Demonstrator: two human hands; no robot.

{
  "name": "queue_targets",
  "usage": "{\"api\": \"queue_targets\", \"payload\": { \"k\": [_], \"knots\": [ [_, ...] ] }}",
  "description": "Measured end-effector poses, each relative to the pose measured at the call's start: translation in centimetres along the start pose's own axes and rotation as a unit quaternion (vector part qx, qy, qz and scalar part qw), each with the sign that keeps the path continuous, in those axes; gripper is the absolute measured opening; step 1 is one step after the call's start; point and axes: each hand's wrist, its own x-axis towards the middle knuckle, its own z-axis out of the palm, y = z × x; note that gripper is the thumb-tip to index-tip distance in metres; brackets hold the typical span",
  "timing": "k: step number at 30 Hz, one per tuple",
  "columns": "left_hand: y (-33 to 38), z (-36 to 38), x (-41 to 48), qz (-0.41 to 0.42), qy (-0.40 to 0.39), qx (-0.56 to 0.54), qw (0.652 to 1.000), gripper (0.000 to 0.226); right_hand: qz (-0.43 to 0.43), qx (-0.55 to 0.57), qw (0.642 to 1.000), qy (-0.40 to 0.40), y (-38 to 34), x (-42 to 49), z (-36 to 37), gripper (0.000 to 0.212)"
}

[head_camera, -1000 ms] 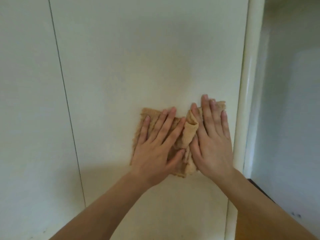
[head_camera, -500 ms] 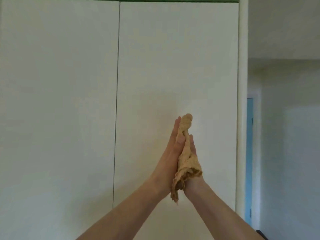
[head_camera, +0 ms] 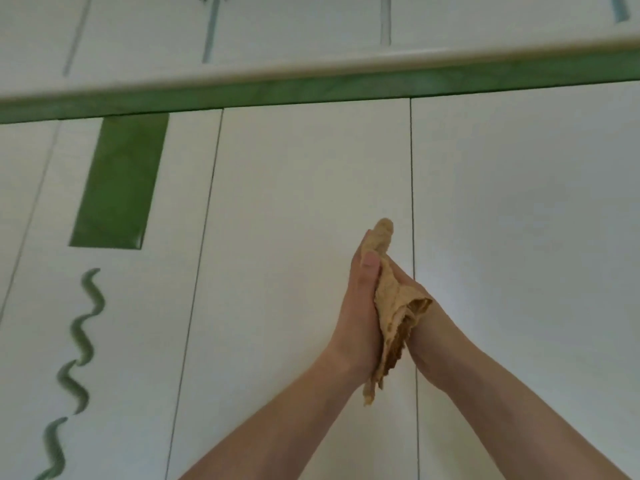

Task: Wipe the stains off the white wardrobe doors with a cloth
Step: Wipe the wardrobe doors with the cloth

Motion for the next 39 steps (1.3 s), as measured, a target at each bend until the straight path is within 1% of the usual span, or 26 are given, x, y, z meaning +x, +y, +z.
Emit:
{"api": "queue_targets", "payload": {
  "k": [2,3,4,6,8,10,11,12,13,14,15,16,17,19,21,22,23,24,25,27,29,32,34,37,38,39],
  "knots": [
    [1.0,-2.4,1.3,-0.033,0.012,-0.002,0.999,0.120,0.007,0.084,0.996,0.010,2.0,1.7,2.0,0.036],
    [1.7,-3.6,2.0,-0.035,0.025,0.018,0.999,0.123,0.017,0.084,0.996,0.019,2.4,2.3,3.9,0.041],
    [2.2,-5.2,3.0,-0.014,0.035,0.021,0.999,0.122,0.018,0.078,0.997,0.013,2.8,3.2,5.6,0.046],
    [2.9,-8.4,5.7,0.026,0.015,0.029,0.999,0.112,0.010,0.134,0.988,0.071,3.9,5.8,8.7,0.049],
    [3.8,-10.0,7.3,0.032,0.000,0.058,0.998,0.104,-0.019,0.198,0.974,0.108,4.3,7.6,11.3,0.041],
    [4.4,-11.8,9.2,0.064,-0.013,0.079,0.995,0.089,-0.053,0.254,0.960,0.105,4.5,9.8,13.2,0.025],
    [4.8,-12.7,10.0,0.088,-0.009,0.109,0.990,0.080,-0.054,0.302,0.946,0.109,4.3,10.4,13.9,0.101],
    [5.4,-13.6,10.7,0.120,-0.001,0.139,0.983,0.072,-0.074,0.346,0.931,0.085,4.4,11.4,14.8,0.079],
    [6.0,-14.7,11.5,0.152,0.004,0.161,0.975,0.064,-0.147,0.275,0.941,0.129,4.6,13.1,15.2,0.017],
    [6.8,-15.8,12.0,0.180,0.011,0.176,0.968,0.056,-0.169,0.203,0.950,0.166,3.8,14.0,16.1,0.023],
    [7.5,-17.0,12.5,0.200,0.022,0.190,0.961,0.048,-0.227,0.033,0.950,0.210,3.3,15.5,16.3,0.025],
    [8.1,-18.4,13.0,0.218,0.035,0.199,0.955,0.040,-0.273,-0.023,0.931,0.240,2.5,16.7,16.5,0.024],
    [8.8,-20.0,13.4,0.236,0.049,0.215,0.946,0.031,-0.351,-0.137,0.887,0.269,1.6,17.6,16.5,0.023],
    [9.8,-23.0,13.8,0.251,0.083,0.257,0.930,0.018,-0.479,-0.345,0.747,0.305,-0.6,19.6,16.3,0.029],
    [10.4,-26.1,14.1,0.245,0.111,0.280,0.921,0.013,-0.549,-0.480,0.616,0.298,-2.5,22.1,15.6,0.040],
    [10.6,-27.6,14.3,0.240,0.125,0.288,0.919,0.012,-0.557,-0.525,0.571,0.298,-3.3,23.7,15.3,0.044],
    [10.8,-28.9,14.6,0.236,0.140,0.295,0.915,0.012,-0.544,-0.558,0.550,0.300,-4.2,25.5,14.8,0.047],
    [11.0,-30.2,14.9,0.233,0.153,0.310,0.909,0.012,-0.517,-0.580,0.545,0.315,-5.1,27.2,14.7,0.048],
    [11.3,-31.3,15.2,0.230,0.163,0.331,0.901,0.011,-0.481,-0.597,0.548,0.335,-5.8,28.8,14.5,0.046],
    [12.5,-33.4,16.1,0.222,0.180,0.377,0.881,0.009,-0.410,-0.613,0.581,0.344,-6.7,32.2,14.9,0.041],
    [13.9,-34.6,17.1,0.207,0.193,0.408,0.868,0.007,-0.361,-0.640,0.608,0.300,-6.5,35.6,15.9,0.046],
    [16.0,-35.9,18.6,0.214,0.211,0.416,0.858,0.010,-0.317,-0.736,0.568,0.189,-3.2,38.1,19.7,0.061],
    [16.7,-36.6,19.0,0.251,0.228,0.402,0.851,0.010,-0.359,-0.783,0.506,0.040,1.5,36.6,22.1,0.062],
    [16.8,-37.6,18.9,0.303,0.235,0.390,0.837,0.014,-0.433,-0.794,0.373,-0.206,7.1,31.8,22.2,0.062],
    [16.5,-37.9,18.7,0.302,0.229,0.391,0.839,0.015,-0.430,-0.794,0.354,-0.242,6.2,31.2,21.2,0.061],
    [16.3,-38.1,18.5,0.296,0.220,0.393,0.842,0.015,-0.426,-0.796,0.363,-0.231,4.3,31.5,20.1,0.061]
  ]
}}
